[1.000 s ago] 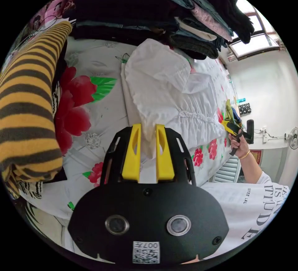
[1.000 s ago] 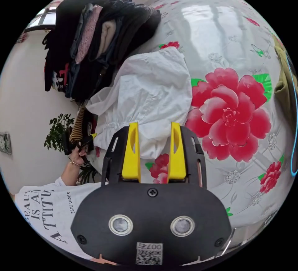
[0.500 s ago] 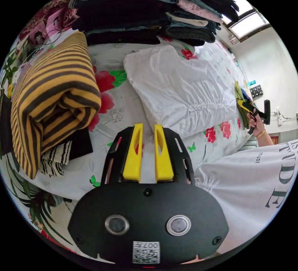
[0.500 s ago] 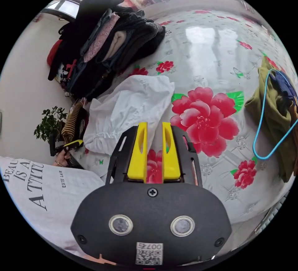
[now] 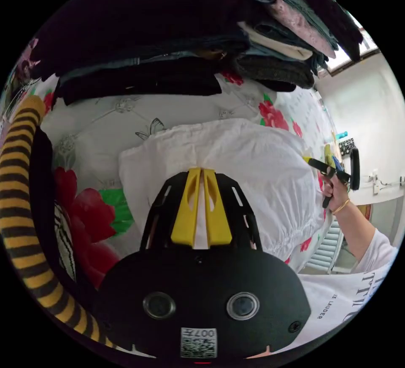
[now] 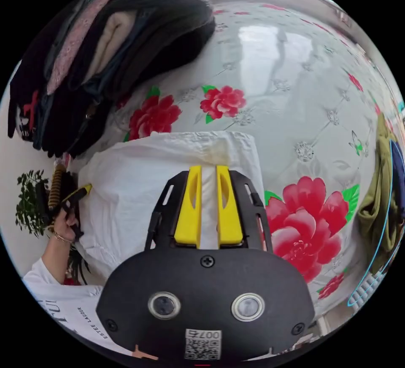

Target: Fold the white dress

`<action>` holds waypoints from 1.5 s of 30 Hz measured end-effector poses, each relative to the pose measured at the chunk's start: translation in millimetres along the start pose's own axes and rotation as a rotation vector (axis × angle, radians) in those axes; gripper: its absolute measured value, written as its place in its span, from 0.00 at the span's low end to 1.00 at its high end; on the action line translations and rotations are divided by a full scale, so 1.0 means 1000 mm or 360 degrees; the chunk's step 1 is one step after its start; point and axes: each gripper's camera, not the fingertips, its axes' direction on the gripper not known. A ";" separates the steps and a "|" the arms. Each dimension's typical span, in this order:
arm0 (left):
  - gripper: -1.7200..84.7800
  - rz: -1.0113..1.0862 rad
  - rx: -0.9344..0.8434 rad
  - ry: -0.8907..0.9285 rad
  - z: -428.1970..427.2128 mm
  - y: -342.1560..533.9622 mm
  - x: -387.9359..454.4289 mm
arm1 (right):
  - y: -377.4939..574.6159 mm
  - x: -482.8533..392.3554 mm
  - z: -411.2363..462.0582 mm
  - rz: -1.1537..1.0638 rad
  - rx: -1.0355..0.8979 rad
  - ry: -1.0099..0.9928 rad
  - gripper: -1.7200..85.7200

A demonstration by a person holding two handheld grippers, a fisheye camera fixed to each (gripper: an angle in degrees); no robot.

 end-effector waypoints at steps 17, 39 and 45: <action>0.10 0.0662 -0.0071 0.0142 -0.019 0.153 0.145 | 0.218 0.084 -0.074 0.0544 0.0113 -0.0686 0.16; 0.09 0.0457 -0.0110 0.0113 -0.023 0.205 0.077 | 0.169 -0.187 -0.104 -0.1304 0.0044 -0.0450 0.03; 0.10 0.0085 -0.0093 0.0149 -0.037 0.243 -0.009 | 0.195 -0.245 -0.005 -0.1497 -0.0477 -0.0553 0.05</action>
